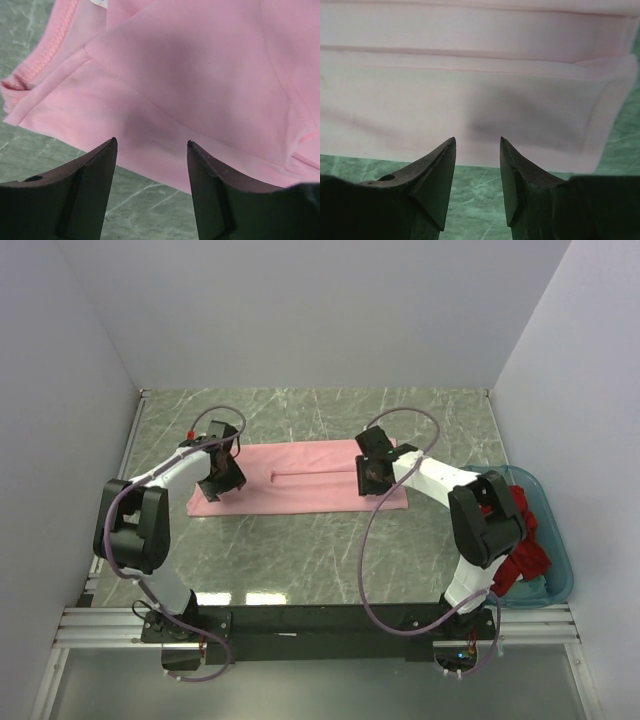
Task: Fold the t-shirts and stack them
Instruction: Fold the tshirt
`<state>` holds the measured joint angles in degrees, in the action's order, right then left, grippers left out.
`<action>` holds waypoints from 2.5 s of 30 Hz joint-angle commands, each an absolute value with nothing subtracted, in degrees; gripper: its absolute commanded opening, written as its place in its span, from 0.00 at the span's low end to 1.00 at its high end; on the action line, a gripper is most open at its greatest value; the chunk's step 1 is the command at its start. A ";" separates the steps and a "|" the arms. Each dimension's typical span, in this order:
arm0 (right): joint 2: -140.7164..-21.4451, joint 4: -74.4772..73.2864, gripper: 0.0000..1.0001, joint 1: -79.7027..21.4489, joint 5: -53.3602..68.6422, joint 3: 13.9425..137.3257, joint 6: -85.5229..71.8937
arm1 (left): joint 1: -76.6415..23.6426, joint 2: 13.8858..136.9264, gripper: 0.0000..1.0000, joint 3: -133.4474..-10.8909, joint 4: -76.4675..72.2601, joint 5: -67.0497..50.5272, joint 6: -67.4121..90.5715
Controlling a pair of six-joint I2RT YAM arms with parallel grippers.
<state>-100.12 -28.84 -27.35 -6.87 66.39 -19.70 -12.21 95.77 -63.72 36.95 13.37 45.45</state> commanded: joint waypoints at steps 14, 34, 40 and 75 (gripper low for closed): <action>-103.27 -36.47 0.48 -39.89 -4.05 64.16 -15.65 | -12.74 108.79 0.65 -71.80 37.44 16.34 41.58; -119.88 -48.24 0.49 -62.14 14.41 89.11 -12.66 | -15.29 132.63 0.99 -106.00 35.69 19.15 15.04; -117.26 -48.61 0.49 -61.79 10.39 91.94 -12.22 | -15.38 127.89 0.99 -103.63 32.35 23.20 12.39; -118.47 -46.14 0.36 -57.72 10.10 80.76 -11.69 | -15.21 76.47 0.99 -68.82 36.82 17.48 33.49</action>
